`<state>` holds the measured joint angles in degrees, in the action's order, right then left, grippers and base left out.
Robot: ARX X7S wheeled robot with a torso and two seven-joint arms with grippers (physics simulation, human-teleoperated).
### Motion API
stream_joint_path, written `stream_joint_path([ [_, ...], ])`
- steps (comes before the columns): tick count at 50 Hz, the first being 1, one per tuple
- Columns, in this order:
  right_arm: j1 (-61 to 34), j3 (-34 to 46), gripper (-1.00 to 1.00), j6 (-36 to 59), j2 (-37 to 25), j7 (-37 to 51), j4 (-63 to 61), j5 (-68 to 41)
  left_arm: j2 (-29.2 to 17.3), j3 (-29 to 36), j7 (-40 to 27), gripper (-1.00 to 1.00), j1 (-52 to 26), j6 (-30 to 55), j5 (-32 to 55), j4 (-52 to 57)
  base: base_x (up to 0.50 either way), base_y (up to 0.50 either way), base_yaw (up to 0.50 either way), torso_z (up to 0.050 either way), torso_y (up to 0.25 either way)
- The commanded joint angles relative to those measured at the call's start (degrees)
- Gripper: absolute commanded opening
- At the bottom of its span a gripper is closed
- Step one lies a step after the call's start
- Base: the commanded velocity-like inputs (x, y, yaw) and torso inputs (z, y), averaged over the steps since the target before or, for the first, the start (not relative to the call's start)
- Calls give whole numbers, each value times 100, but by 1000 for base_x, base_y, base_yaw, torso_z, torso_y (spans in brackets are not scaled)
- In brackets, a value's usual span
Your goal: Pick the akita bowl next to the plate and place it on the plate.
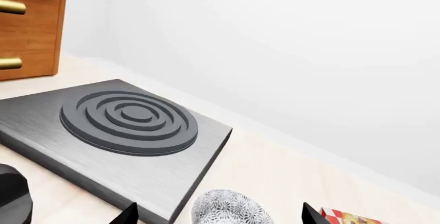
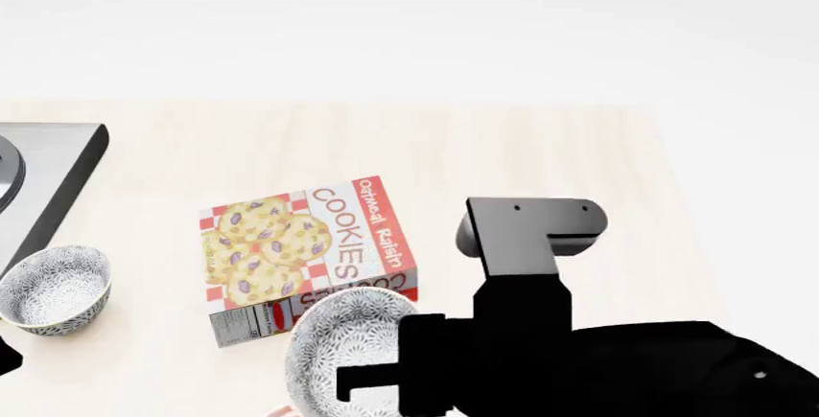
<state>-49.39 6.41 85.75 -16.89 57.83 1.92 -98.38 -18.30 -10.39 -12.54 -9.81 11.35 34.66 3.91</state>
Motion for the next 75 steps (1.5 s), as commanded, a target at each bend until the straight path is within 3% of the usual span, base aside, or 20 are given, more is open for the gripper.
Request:
stream_joint_path([
  [1,90,119,-100,-188,-69,285,254,-724,-18,12,-22,100,-10,16,23,9,0,0,0,0,0],
  [16,331,367,-100,-199,-131,80,69,-851,-34,22,-18,100,-14,-13,34,-27,0,0,0,0,0],
  [75,549,1416,-100,-755,-165,-1862,150,981,-71,96,-53,100,-14,-107,51,-89,0,0,0,0,0],
])
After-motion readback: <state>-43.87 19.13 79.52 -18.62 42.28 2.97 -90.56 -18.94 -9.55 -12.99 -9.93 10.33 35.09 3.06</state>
